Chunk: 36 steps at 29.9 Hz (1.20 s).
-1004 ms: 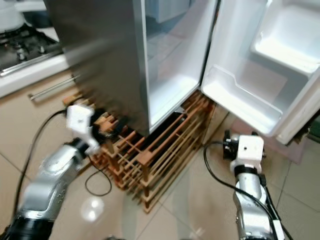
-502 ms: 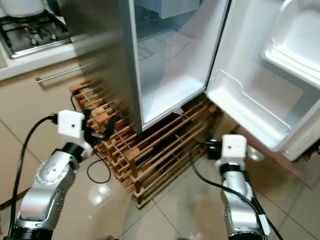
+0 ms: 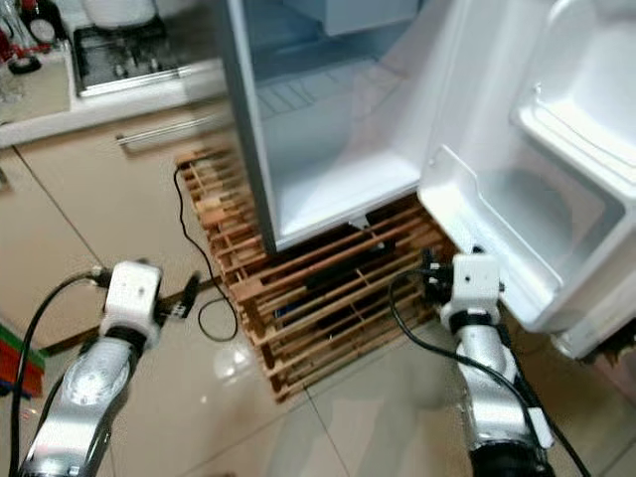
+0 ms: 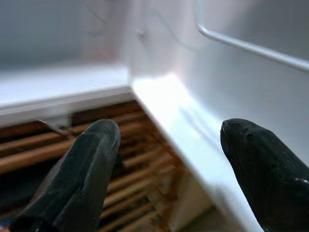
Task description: Restocking fridge
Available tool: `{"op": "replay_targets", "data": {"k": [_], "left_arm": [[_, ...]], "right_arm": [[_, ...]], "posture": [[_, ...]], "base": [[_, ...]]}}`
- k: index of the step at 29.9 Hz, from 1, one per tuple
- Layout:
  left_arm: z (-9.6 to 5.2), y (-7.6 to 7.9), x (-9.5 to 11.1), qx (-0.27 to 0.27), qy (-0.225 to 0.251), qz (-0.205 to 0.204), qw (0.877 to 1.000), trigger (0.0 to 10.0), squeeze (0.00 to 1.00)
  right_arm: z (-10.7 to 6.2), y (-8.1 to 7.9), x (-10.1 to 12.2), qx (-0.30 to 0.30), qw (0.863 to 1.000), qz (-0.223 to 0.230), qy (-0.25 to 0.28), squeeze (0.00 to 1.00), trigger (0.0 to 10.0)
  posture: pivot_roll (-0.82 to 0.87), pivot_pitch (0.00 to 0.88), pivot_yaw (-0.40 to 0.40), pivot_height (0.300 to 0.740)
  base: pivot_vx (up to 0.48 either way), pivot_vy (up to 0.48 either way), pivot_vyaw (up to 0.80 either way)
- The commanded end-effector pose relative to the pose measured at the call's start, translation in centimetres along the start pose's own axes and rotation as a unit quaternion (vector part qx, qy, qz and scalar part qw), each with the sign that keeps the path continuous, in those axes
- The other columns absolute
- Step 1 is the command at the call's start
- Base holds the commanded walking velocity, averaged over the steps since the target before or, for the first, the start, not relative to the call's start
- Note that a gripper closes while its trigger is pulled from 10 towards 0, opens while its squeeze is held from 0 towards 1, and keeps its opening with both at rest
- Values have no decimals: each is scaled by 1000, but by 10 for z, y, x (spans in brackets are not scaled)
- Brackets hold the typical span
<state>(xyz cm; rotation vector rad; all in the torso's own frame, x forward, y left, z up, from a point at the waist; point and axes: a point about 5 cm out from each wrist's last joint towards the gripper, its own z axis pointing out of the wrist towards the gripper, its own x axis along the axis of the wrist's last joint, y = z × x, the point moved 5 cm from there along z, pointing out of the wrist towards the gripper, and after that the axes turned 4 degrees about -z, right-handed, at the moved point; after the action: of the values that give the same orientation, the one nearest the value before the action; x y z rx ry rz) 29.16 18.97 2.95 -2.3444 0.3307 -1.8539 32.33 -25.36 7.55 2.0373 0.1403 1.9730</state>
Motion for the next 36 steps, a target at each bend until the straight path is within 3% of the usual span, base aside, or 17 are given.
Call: {"op": "replay_targets", "data": {"k": [1, 6, 7, 10, 15, 24, 29, 31, 33, 36], "left_arm": [[-1, -8, -3, 12, 1, 23, 1000, 10000, 0], [0, -10, -9, 24, -14, 5, 1000, 10000, 0], [2, -10, -9, 30, -5, 1, 1000, 10000, 0], [5, -10, -7, 31, 2, -3, 1000, 10000, 0], [6, -9, -10, 32, -3, -13, 999, 10000, 0], [8, -10, -13, 34, -6, -28, 999, 10000, 0], [9, -10, -10, 32, -3, -29, 999, 10000, 0], [10, -10, -7, 30, 0, -30, 999, 10000, 0], [11, -9, -4, 29, 2, -29, 999, 10000, 0], [12, -10, -2, 31, 4, -29, 999, 10000, 0]], "right_arm": [[6, -3, 11, 5, 1000, 0, 22, 0, 10000], [13, 14, 11, -11, 1000, -11, 20, 0, 10000], [18, 28, 10, -23, 999, -26, 16, 0, 10000], [22, 44, 10, -34, 998, -50, 13, 0, 10000], [22, 83, -1, -74, 994, -82, -20, 0, 10000], [20, 119, -2, -107, 986, -125, -35, 0, 10000], [21, 125, 0, -113, 984, -132, -33, 0, 10000], [24, 113, 2, -98, 987, -126, -23, 0, 10000], [26, 89, 5, -62, 989, -135, -1, 0, 10000], [26, 86, 2, -56, 989, -139, -1, 0, 10000]], "posture": [[-57, 0, 34, 740], [-56, 0, 31, 740], [-54, 0, 30, 740], [-54, 0, 30, 740], [-53, 0, 31, 740], [-52, 0, 37, 740], [-52, 0, 42, 740], [-51, 0, 42, 740], [-50, 0, 43, 740], [-50, 0, 45, 740]], "base": [[0, 0, 0], [0, 0, 0], [0, 0, 0], [0, 0, 0], [0, 0, 0], [0, 0, 0], [0, 0, 0], [0, 0, 0], [0, 0, 0], [0, 0, 0]]}}
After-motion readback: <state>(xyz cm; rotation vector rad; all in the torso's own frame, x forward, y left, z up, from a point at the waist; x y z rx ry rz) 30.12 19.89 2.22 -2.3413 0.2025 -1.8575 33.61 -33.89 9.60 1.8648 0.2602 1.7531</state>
